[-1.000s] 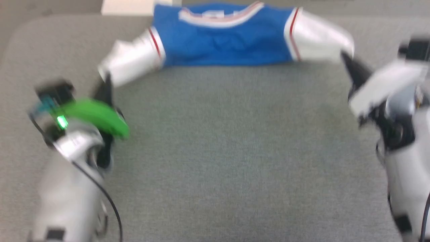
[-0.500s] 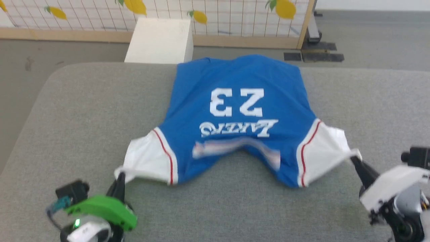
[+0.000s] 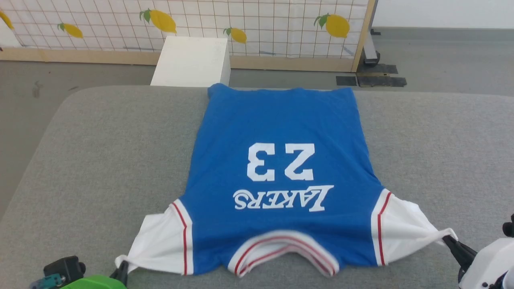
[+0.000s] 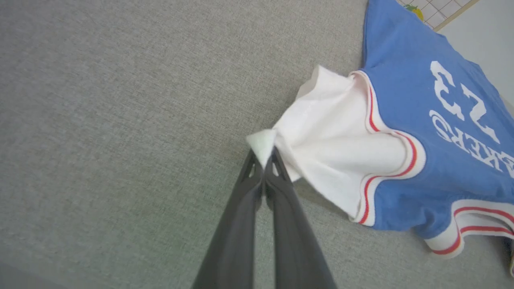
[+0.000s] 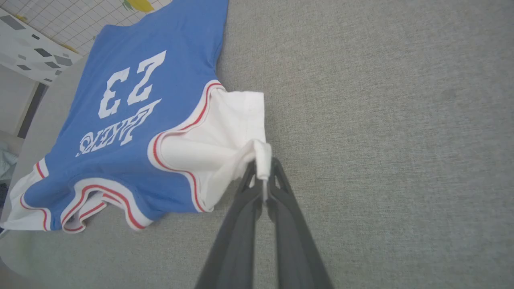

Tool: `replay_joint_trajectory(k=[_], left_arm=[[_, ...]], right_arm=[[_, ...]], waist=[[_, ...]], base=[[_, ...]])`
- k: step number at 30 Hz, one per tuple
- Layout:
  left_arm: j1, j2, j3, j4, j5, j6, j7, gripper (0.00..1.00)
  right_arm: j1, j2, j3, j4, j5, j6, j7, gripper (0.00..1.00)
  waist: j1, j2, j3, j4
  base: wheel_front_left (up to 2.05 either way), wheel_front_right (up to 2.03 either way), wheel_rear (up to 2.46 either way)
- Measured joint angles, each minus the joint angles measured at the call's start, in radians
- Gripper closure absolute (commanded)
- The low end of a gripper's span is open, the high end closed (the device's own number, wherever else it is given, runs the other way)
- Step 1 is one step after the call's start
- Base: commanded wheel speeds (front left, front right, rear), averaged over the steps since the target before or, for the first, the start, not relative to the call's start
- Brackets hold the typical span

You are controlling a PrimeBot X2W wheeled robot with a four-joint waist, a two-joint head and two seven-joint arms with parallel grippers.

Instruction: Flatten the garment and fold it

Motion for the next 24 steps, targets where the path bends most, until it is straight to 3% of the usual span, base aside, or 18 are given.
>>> replay_joint_trajectory(k=[8, 15, 24], left_arm=[[0.035, 0.092, -0.026, -0.124, 0.052, 0.092, 0.142, 1.00], [0.028, 0.122, -0.084, -0.113, 0.072, 0.096, 0.217, 1.00], [-0.046, 0.106, -0.084, -0.064, 0.079, 0.073, 0.161, 1.00]], right_arm=[[0.013, 0.012, -0.026, -0.126, -0.064, 0.000, 0.215, 1.00], [-0.016, -0.035, 0.092, -0.131, -0.146, 0.000, 0.381, 1.00], [-0.138, -0.067, 0.244, 0.022, -0.249, 0.000, 0.513, 1.00]], waist=[[0.0000, 0.0000, 0.009, -0.001], [0.0000, 0.0000, 0.038, -0.006], [0.0001, 0.0000, 0.097, -0.012]], base=[[0.00, 0.00, 0.00], [0.00, 0.00, 0.00], [0.00, 0.00, 0.00]])
